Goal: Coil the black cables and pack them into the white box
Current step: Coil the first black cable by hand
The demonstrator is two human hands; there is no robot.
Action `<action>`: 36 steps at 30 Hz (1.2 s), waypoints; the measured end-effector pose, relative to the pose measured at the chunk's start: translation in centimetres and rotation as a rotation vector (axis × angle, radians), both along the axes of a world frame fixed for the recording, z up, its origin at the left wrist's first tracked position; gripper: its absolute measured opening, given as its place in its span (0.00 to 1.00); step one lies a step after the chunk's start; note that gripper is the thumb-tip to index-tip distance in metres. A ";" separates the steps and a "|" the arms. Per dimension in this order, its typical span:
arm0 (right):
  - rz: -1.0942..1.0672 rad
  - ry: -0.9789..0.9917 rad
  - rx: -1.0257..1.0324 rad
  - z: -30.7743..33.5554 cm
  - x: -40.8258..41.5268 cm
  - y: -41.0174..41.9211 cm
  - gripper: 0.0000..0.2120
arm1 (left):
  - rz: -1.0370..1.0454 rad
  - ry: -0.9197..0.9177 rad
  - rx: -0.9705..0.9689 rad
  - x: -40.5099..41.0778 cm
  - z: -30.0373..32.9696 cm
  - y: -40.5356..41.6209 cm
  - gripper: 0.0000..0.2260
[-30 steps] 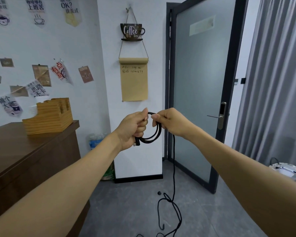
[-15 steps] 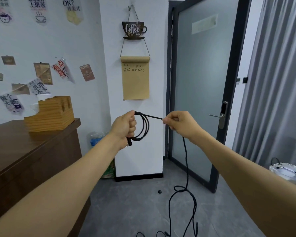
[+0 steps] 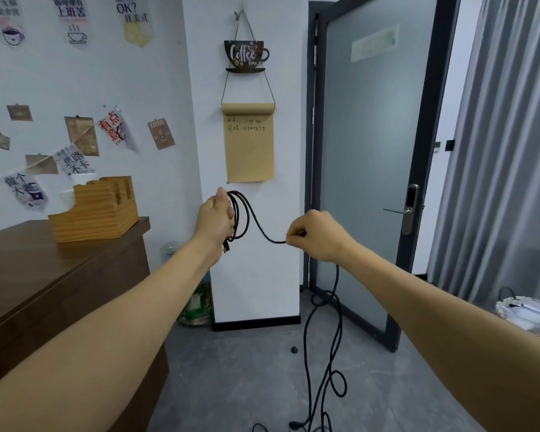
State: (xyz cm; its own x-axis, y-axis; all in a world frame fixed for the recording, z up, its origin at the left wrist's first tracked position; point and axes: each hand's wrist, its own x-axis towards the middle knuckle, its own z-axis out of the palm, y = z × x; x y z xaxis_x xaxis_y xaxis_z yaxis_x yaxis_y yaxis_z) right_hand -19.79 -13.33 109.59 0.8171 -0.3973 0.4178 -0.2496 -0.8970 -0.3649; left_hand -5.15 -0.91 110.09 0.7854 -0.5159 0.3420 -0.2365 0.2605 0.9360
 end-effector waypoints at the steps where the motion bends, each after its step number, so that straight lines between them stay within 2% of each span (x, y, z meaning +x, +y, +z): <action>1: 0.056 0.047 -0.025 0.4 0.2 0.7 0.07 | 0.007 -0.039 0.040 -0.2 0.0 -0.2 0.18; 5: 0.256 0.168 -0.027 2.0 0.6 3.0 0.07 | -0.028 -0.139 0.149 -1.2 0.0 -0.6 0.17; 11: 0.298 -0.006 0.168 3.4 0.2 3.6 0.04 | -0.134 -0.299 0.262 -3.6 -0.1 -0.8 0.17; 19: 0.218 -0.189 0.250 2.7 -0.1 3.7 0.08 | -0.322 -0.174 0.358 -4.2 0.4 -0.8 0.18; 23: 0.276 -0.127 0.386 2.3 -0.7 3.2 0.06 | -0.349 -0.246 0.478 -4.3 0.2 -0.2 0.25; 28: 0.294 -0.170 0.666 0.8 -1.4 1.5 0.07 | -0.366 -0.222 0.579 -3.6 -0.1 0.6 0.19; 36: 0.234 -0.175 0.618 0.1 -2.3 0.4 0.06 | -0.499 -0.195 0.637 -3.7 -0.3 1.4 0.19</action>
